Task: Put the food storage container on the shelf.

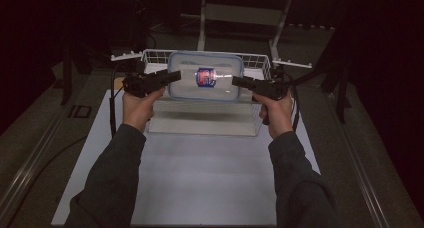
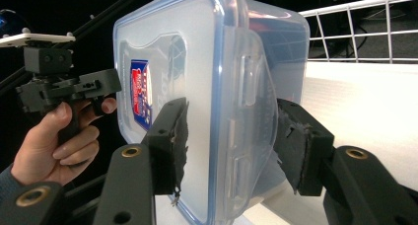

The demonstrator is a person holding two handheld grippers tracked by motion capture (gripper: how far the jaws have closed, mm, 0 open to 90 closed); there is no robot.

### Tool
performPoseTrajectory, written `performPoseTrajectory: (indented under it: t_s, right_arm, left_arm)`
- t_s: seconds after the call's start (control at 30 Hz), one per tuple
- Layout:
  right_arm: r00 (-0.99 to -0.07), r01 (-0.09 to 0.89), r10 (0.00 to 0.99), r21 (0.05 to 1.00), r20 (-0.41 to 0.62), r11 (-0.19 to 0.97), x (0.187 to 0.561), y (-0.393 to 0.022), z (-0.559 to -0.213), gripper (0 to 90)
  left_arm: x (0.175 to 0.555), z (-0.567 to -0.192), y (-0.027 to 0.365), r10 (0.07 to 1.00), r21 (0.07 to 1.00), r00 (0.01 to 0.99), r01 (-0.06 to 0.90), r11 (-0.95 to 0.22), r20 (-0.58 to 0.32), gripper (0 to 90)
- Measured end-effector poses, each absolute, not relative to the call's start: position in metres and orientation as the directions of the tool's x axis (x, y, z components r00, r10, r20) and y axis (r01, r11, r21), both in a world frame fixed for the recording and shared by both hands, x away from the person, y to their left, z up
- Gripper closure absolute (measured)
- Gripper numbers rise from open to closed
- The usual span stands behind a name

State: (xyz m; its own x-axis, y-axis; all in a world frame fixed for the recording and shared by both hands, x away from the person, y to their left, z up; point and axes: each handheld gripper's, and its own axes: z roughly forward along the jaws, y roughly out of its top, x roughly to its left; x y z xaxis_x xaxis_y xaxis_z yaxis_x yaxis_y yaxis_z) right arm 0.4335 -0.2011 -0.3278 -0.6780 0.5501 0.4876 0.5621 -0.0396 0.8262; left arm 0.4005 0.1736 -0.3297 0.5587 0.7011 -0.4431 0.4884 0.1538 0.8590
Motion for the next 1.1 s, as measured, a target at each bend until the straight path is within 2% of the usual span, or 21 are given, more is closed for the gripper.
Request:
performPoseTrajectory:
  t_s: [0.43, 0.5, 0.53, 0.57, 0.63, 0.8, 0.83, 0.87, 1.1]
  right_arm:
    - [-0.654, 0.554, 0.592, 0.831, 0.471, -0.049, 0.439, -0.198, -0.328, 44.6]
    - [-0.647, 0.547, 0.619, 0.837, 0.445, -0.031, 0.44, -0.196, -0.328, 43.5]
    - [-0.647, 0.539, 0.631, 0.842, 0.427, -0.017, 0.44, -0.195, -0.329, 47.1]
    - [-0.647, 0.537, 0.638, 0.844, 0.417, -0.006, 0.44, -0.194, -0.33, 44.0]
    - [-0.615, 0.525, 0.665, 0.849, 0.424, -0.057, 0.44, -0.194, -0.329, 49.4]
    - [-0.604, 0.521, 0.676, 0.851, 0.422, -0.065, 0.443, -0.192, -0.331, 45.9]
    - [-0.606, 0.515, 0.68, 0.855, 0.412, -0.06, 0.442, -0.192, -0.331, 45.9]
    - [-0.608, 0.483, 0.707, 0.875, 0.362, -0.032, 0.439, -0.191, -0.328, 46.0]
    - [-0.617, 0.438, 0.741, 0.898, 0.266, 0.042, 0.428, -0.2, -0.318, 45.8]
  left_arm:
    - [0.411, -0.332, 0.171, 0.715, 0.855, 0.536, 0.491, 0.168, -0.448, 41.0]
    - [0.411, -0.33, 0.17, 0.753, 0.866, 0.512, 0.477, 0.151, -0.413, 43.2]
    - [0.413, -0.33, 0.168, 0.773, 0.87, 0.501, 0.475, 0.132, -0.391, 48.5]
    - [0.414, -0.331, 0.167, 0.789, 0.872, 0.488, 0.476, 0.117, -0.373, 48.0]
    - [0.417, -0.333, 0.166, 0.786, 0.87, 0.482, 0.474, 0.137, -0.386, 47.7]
    - [0.417, -0.334, 0.163, 0.797, 0.877, 0.471, 0.458, 0.144, -0.377, 47.2]
    - [0.414, -0.333, 0.162, 0.815, 0.89, 0.468, 0.439, 0.12, -0.341, 47.2]
    - [0.413, -0.333, 0.162, 0.818, 0.893, 0.47, 0.435, 0.113, -0.333, 46.6]
    - [0.403, -0.329, 0.172, 0.831, 0.906, 0.474, 0.415, 0.082, -0.292, 45.8]
